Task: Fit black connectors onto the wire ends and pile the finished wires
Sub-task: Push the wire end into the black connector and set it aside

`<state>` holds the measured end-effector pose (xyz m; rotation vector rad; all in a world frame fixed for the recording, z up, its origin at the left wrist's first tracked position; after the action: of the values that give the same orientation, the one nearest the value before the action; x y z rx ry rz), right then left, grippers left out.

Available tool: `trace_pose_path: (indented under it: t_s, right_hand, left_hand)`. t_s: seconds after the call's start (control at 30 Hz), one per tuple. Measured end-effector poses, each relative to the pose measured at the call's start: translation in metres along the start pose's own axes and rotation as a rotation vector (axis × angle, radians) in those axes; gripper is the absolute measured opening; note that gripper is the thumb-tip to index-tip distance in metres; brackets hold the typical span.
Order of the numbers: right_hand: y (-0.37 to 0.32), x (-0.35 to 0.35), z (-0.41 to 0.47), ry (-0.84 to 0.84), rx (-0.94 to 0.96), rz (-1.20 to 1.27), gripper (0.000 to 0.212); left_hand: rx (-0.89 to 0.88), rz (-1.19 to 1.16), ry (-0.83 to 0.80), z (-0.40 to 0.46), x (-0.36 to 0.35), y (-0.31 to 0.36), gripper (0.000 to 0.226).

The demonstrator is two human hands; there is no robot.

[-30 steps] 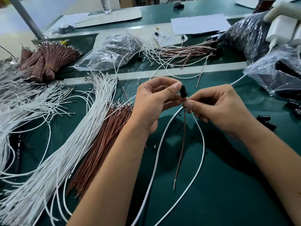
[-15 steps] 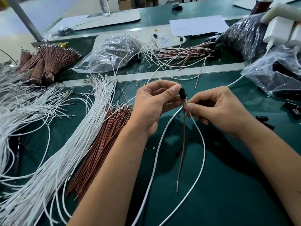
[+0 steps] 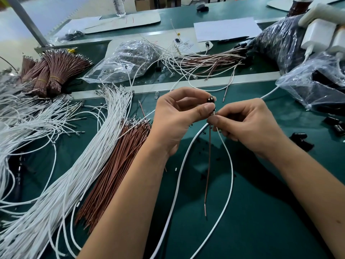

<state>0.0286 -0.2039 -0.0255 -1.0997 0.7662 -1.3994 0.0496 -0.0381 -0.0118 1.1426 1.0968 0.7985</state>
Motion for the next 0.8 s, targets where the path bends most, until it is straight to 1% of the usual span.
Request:
trace_pose_path:
  t_s: [0.1, 0.5, 0.57, 0.7, 0.8]
  right_hand:
    - [0.0003, 0.0004, -0.0003, 0.003, 0.003, -0.009, 0.027]
    - [0.0034, 0.0008, 0.0004, -0.007, 0.017, -0.006, 0.027]
    - [0.0040, 0.0008, 0.0005, -0.013, 0.022, 0.009, 0.024]
    - [0.0034, -0.0004, 0.0006, -0.010, 0.058, 0.078, 0.008]
    - [0.0029, -0.0015, 0.0010, -0.018, 0.094, 0.075, 0.008]
  left_hand:
    - [-0.024, 0.007, 0.004, 0.0004, -0.0014, -0.0009, 0.019]
    - [-0.025, 0.005, 0.049, 0.0014, -0.0021, -0.0054, 0.021]
    - [-0.028, -0.003, 0.057, 0.0016, -0.0020, -0.0057, 0.023]
    - [-0.049, -0.018, 0.071, 0.0021, -0.0017, -0.0057, 0.028]
    - [-0.074, -0.032, 0.069, 0.0025, -0.0012, -0.0046, 0.029]
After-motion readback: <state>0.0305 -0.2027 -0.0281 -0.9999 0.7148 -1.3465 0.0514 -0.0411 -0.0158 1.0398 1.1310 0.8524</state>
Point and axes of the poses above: each hand's wrist, its own z-axis towards the middle knuckle, its own x-axis out of the back of the hand, y = z × x, the point moved 5 cm from there along z, towards the middle knuckle, and after that the axes turned 8 degrees about x, right-handed, at the moved point
